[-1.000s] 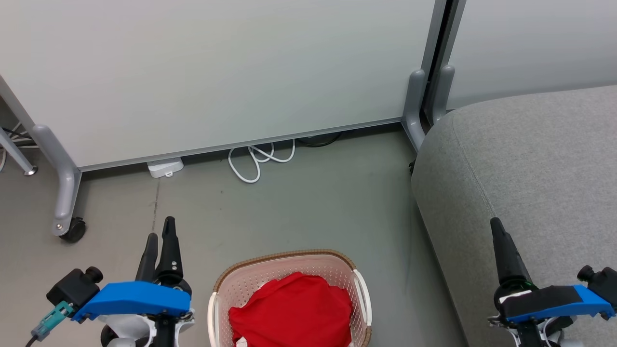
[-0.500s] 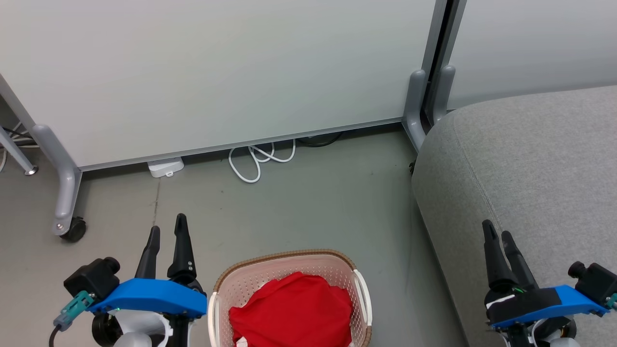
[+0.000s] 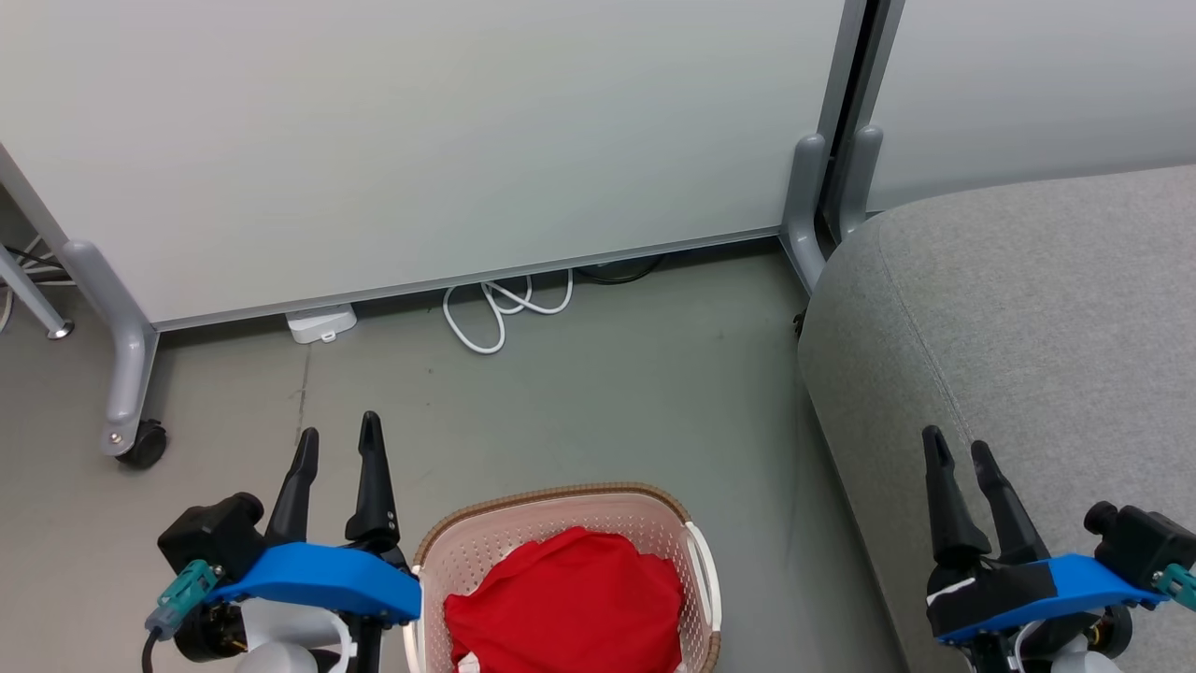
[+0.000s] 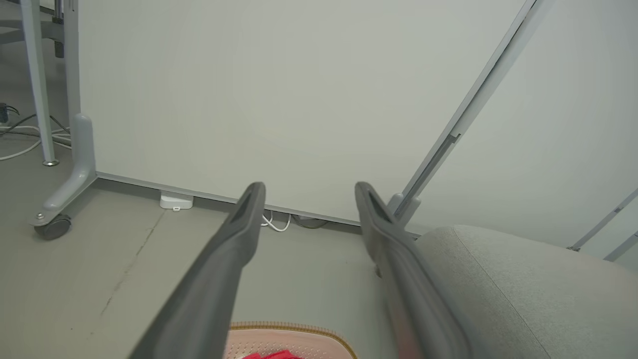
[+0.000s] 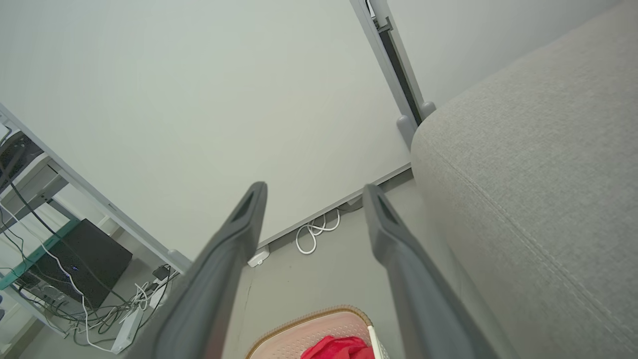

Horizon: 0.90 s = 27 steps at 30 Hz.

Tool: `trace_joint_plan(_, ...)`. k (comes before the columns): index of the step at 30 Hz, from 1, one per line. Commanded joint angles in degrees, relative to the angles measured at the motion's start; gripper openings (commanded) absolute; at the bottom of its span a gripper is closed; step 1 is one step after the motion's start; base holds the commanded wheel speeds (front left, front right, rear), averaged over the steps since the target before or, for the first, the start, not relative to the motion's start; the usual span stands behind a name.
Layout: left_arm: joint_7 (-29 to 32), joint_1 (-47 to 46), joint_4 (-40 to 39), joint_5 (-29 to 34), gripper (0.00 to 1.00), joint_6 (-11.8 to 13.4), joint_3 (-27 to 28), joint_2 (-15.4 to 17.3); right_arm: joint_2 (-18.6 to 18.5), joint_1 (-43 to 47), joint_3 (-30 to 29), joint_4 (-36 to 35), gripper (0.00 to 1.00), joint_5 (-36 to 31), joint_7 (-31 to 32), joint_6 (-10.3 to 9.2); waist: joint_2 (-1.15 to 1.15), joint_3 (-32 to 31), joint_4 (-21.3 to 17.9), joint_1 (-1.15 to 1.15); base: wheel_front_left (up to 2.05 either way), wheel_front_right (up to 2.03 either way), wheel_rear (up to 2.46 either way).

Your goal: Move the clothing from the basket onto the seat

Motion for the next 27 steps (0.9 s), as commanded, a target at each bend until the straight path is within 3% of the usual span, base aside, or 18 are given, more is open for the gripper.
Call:
trace_joint_plan(1, -0.57, -1.35, -0.56, 1.47, 1.00, 0.45, -0.24, 0.41, -0.31, -1.26, 0.12, -0.55, 1.00, -1.56, -0.62, 0.11, 0.00, 0.01, 0.01, 0.00, 0.00, 0.00, 0.00)
trace_joint_plan(27, -4.13, -1.29, -0.95, 15.72, 1.00, 0.18, -2.90, 0.39, -0.36, -1.17, 1.63, -0.72, 1.00, -15.87, -4.18, 0.13, 0.00, 0.25, 0.24, 0.00, 0.00, 0.00, 0.00)
